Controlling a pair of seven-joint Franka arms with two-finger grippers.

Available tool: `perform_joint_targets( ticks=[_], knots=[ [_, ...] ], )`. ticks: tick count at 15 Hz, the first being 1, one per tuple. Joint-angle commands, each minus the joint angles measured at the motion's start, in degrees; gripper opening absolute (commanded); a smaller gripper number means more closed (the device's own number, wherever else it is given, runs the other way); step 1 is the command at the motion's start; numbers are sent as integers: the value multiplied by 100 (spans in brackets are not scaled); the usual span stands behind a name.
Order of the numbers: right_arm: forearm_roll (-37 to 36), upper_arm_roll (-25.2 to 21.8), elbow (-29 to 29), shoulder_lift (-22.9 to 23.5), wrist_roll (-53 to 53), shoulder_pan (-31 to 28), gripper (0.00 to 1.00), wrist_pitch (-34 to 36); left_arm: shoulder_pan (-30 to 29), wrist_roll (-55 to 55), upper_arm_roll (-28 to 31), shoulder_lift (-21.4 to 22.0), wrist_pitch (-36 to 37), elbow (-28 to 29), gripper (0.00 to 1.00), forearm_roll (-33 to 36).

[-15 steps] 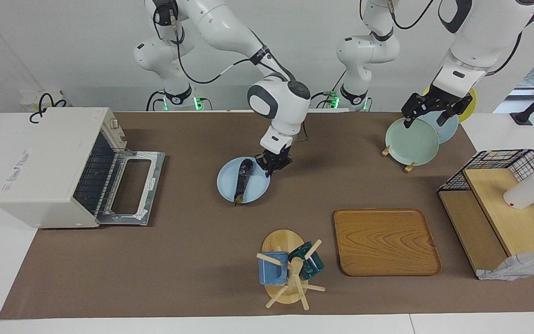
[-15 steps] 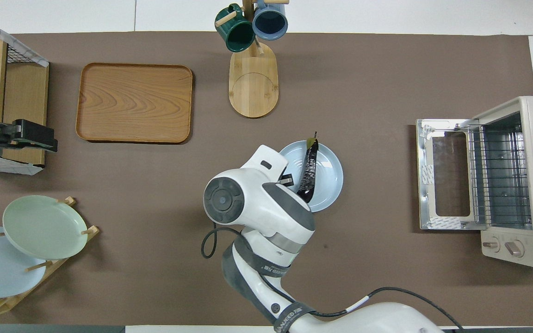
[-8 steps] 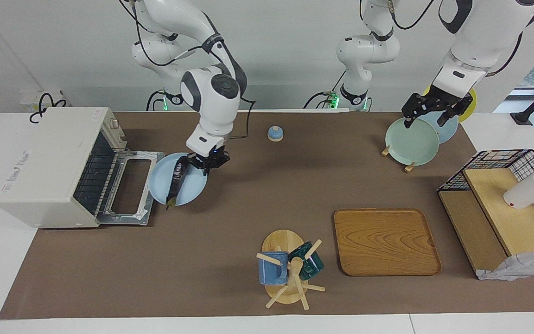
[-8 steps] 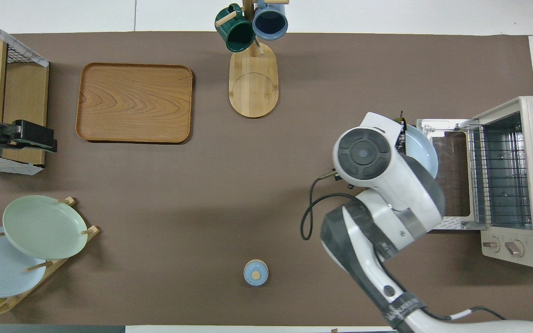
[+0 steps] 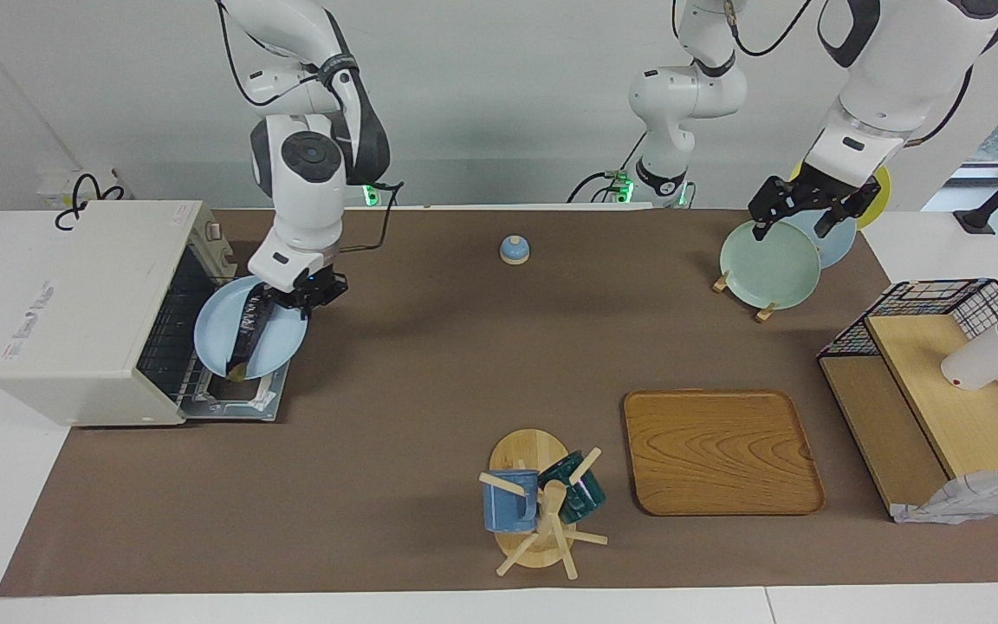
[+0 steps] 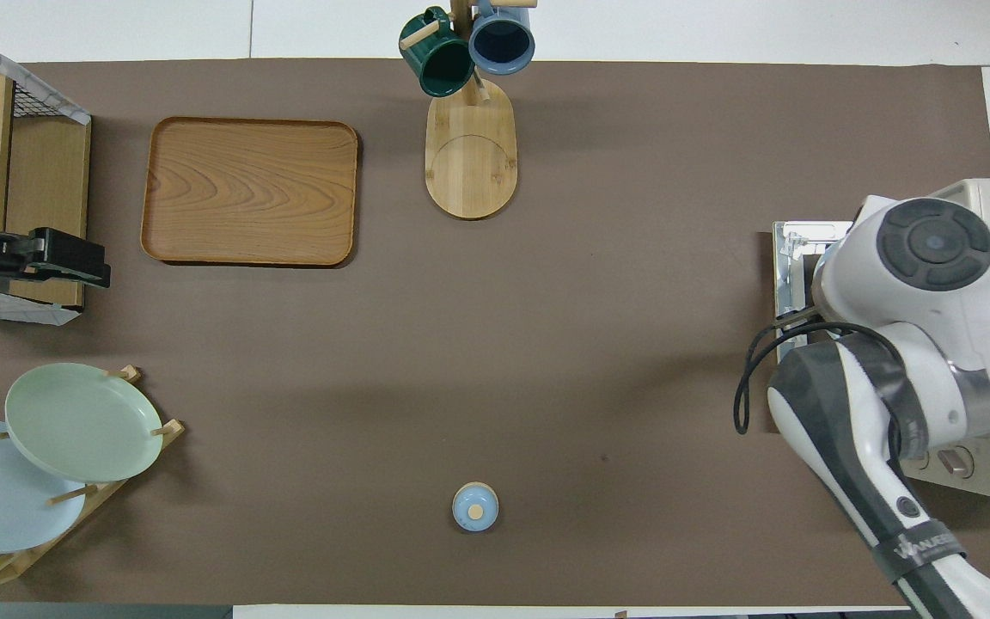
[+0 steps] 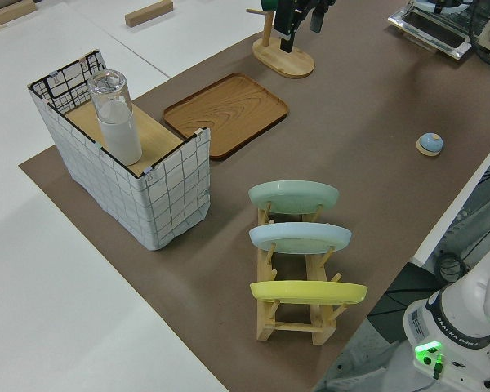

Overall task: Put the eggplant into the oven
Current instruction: 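Insert the eggplant into the oven and open the right gripper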

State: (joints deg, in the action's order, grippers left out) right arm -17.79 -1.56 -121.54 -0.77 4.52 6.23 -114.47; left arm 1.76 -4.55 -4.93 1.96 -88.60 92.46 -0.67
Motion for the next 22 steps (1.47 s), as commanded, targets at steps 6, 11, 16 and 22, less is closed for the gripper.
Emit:
perform_joint_targets(
  ticks=[6, 11, 16, 22],
  knots=[
    [267, 85, -888, -389, 866, -833, 0, -734, -299, 112, -131, 59, 18, 44, 100, 67],
    [267, 76, -1083, -354, 910, -1018, 4, -1095, -307, 103, -131, 50, 45, 44, 100, 67],
    [713, 85, -584, -337, 1095, -922, 42, -421, -272, 94, -122, 85, 62, 62, 100, 67],
    [865, 112, -230, -4, 578, -176, 0, -751, -299, 59, -104, 85, 18, 62, 100, 67]
  ],
)
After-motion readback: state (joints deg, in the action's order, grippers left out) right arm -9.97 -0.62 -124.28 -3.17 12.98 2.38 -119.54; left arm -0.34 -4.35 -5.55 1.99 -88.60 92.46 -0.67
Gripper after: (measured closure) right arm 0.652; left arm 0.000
